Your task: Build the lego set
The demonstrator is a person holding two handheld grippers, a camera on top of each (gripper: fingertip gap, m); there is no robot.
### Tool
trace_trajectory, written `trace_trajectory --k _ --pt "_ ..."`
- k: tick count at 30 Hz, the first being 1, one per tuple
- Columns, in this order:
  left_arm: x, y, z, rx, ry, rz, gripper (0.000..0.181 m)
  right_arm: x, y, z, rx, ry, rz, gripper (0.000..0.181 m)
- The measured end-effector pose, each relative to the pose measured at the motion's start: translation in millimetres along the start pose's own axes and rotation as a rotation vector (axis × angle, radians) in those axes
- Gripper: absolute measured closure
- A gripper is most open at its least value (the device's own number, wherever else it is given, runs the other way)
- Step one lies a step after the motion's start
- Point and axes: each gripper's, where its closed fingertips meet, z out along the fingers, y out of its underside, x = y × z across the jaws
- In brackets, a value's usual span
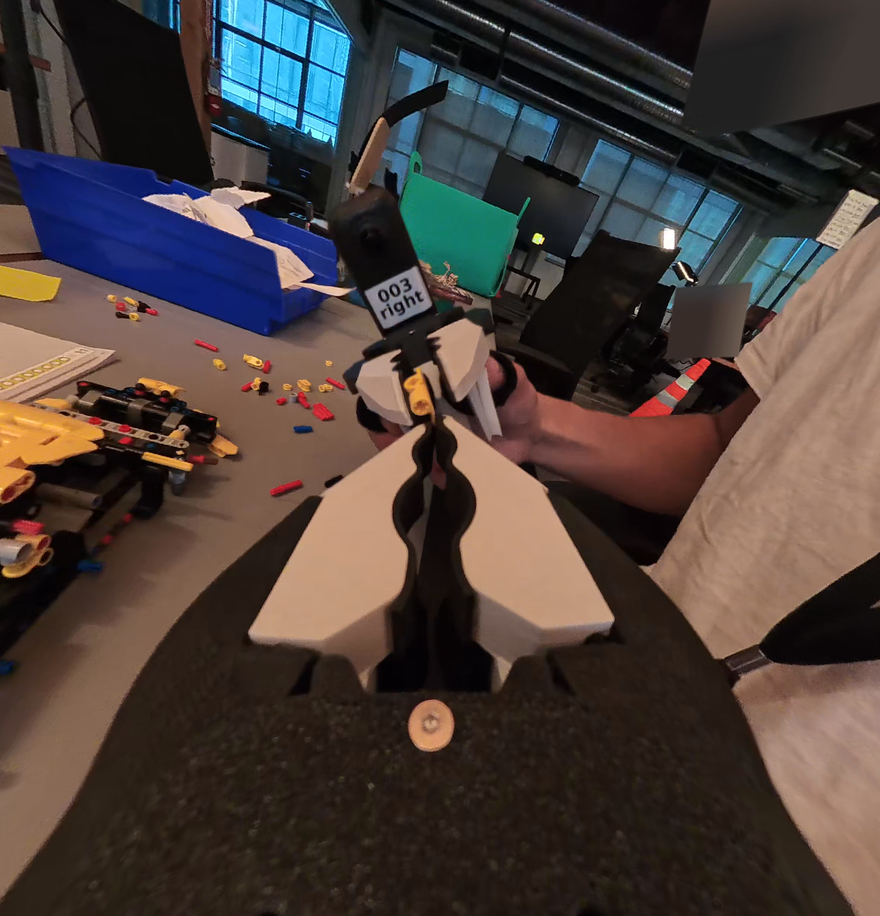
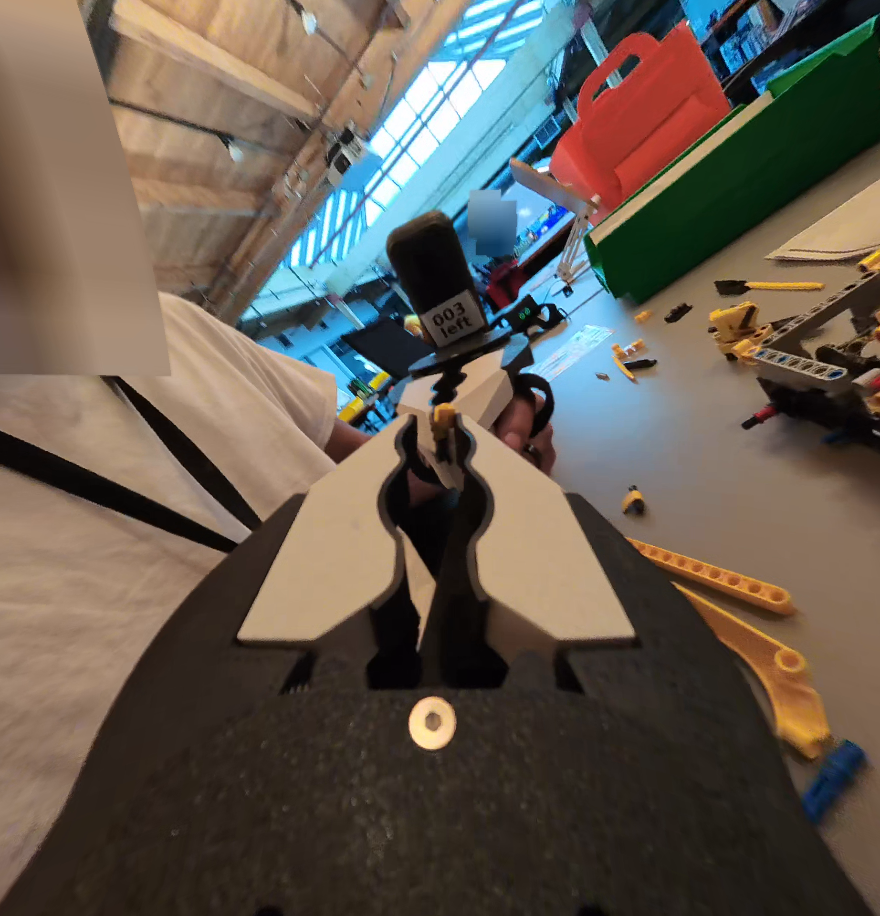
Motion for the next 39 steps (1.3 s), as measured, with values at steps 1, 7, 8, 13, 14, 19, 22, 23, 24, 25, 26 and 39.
trace_trajectory --k 1,7,8,13,14,19,22,23,24,25,26,39 --pt "0.4 -0.3 0.3 -0.001 -0.003 0.008 0.181 0.3 -0.4 0.6 0.018 -0.007 0.013 0.17" --pt "5.5 -2.6 0.3 -0.017 -0.001 0.054 0.181 -1.9 -4.2 2.2 0.078 -0.042 0.041 0.175" --pt "6.3 -2.1 0.0 -0.023 0.007 0.048 0.181 -2.3 -3.3 2.6 0.068 -0.042 0.035 0.175" --pt "1.2 2.5 -3.8 -0.052 0.003 0.009 0.181 4.0 -0.9 4.0 0.036 0.014 -0.006 0.176" --pt "-1.1 6.2 -8.2 -0.081 -0.005 0.016 0.181 7.5 0.4 4.1 0.026 0.044 -0.028 0.175" --pt "-42.9 42.8 -75.2 -0.35 -0.203 0.111 0.158 31.5 6.0 -11.2 -0.025 0.207 -0.132 0.176" --pt "-67.2 71.7 -102.8 -0.545 -0.294 0.181 0.155 30.7 0.9 -10.7 0.013 0.169 -0.106 0.175" --pt "-69.1 78.4 -105.1 -0.59 -0.289 0.193 0.155 31.2 0.4 -10.7 0.013 0.17 -0.107 0.175" --pt "-68.7 82.8 -104.2 -0.617 -0.27 0.2 0.154 30.8 0.1 -11.2 0.015 0.169 -0.11 0.175" --pt "-68.3 84.5 -100.9 -0.621 -0.252 0.2 0.154 29.5 -0.4 -11.8 0.021 0.164 -0.113 0.175" --pt "-68.5 85.3 -96.7 -0.615 -0.235 0.185 0.154 28.1 -1.0 -12.7 0.027 0.157 -0.114 0.175" --pt "-77.7 104.9 -87.3 -0.686 -0.19 0.059 0.152 24.0 -5.0 -16.7 0.059 0.103 -0.07 0.175"
